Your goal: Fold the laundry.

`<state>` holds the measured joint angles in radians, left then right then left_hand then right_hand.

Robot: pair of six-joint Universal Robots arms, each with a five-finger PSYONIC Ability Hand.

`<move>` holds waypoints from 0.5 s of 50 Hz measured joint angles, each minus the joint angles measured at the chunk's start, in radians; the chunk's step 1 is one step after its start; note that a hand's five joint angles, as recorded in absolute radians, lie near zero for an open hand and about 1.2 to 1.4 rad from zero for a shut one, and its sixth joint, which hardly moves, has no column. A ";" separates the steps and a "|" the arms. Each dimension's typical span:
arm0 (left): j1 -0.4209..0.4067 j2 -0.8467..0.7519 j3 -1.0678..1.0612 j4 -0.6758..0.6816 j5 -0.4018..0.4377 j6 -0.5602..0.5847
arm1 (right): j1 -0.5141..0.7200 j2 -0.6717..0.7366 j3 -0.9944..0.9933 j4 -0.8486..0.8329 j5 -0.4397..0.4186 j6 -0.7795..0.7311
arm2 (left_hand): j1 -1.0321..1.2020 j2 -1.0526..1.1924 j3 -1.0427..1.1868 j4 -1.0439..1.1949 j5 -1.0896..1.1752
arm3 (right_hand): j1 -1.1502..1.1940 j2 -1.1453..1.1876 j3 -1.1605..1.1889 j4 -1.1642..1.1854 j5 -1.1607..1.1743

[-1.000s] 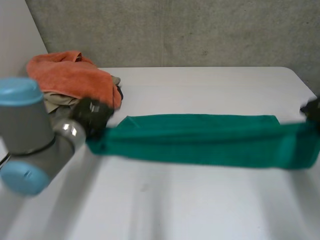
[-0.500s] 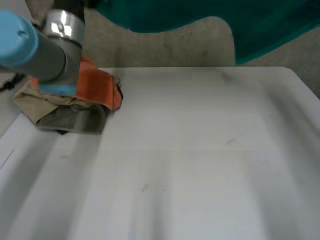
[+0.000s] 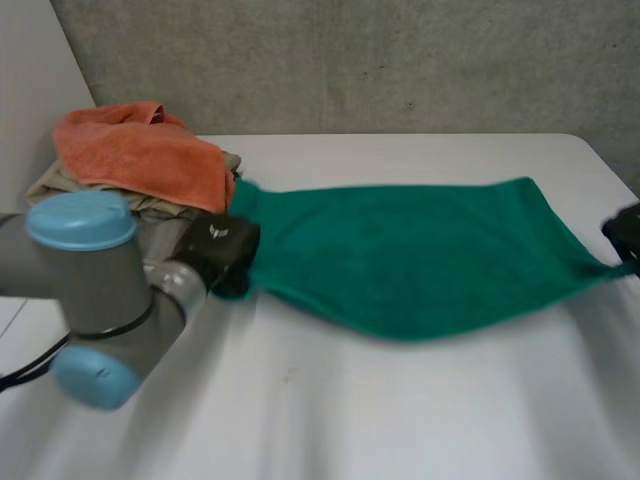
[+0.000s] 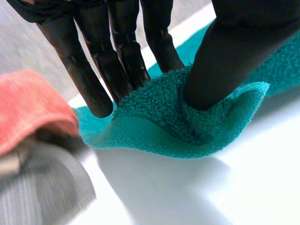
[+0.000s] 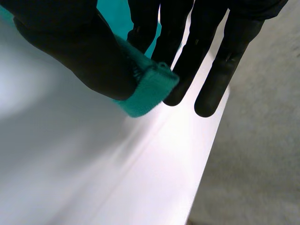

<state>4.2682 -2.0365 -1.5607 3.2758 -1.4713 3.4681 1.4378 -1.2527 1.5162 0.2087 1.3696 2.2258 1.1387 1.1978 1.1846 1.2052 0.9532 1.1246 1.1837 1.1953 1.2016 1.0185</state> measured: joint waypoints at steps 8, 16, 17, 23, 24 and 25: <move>0.011 0.236 -0.210 -0.215 0.003 0.037 | -0.129 -0.211 0.160 0.193 -0.023 -0.222 | 0.000 0.000 0.000 0.000 0.000 | 0.000 0.000 0.000 0.000 0.000; 0.018 0.296 -0.277 -0.241 0.003 0.161 | -0.170 -0.246 0.235 0.210 -0.061 -0.309 | 0.000 0.000 0.000 0.000 0.000 | 0.000 0.000 0.000 0.000 0.000; 0.018 0.290 -0.272 -0.233 0.003 0.172 | -0.168 -0.238 0.233 0.195 -0.063 -0.297 | 0.000 0.000 0.000 0.000 0.000 | 0.000 0.000 0.000 0.000 0.000; 0.018 0.175 -0.156 -0.108 -0.001 0.208 | -0.112 -0.105 0.150 -0.002 -0.059 -0.119 | 0.000 0.000 0.000 0.000 0.000 | 0.000 0.000 0.000 0.000 0.000; 0.017 0.159 -0.139 -0.093 -0.001 0.209 | -0.102 -0.089 0.137 -0.023 -0.057 -0.100 | 0.000 0.000 0.000 0.000 0.000 | 0.000 0.000 0.000 0.000 0.000; 0.016 0.136 -0.116 -0.077 -0.003 0.209 | -0.089 -0.067 0.120 -0.049 -0.054 -0.076 | 0.000 0.000 0.000 0.000 0.000 | 0.000 0.000 0.000 0.000 0.000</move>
<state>4.2845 -1.9003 -1.6765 3.1992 -1.4739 3.6774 1.3492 -1.3197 1.6359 0.1601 1.3158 2.1500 1.1386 1.1979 1.1846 1.2053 0.9532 1.1246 1.1837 1.1953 1.2016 1.0185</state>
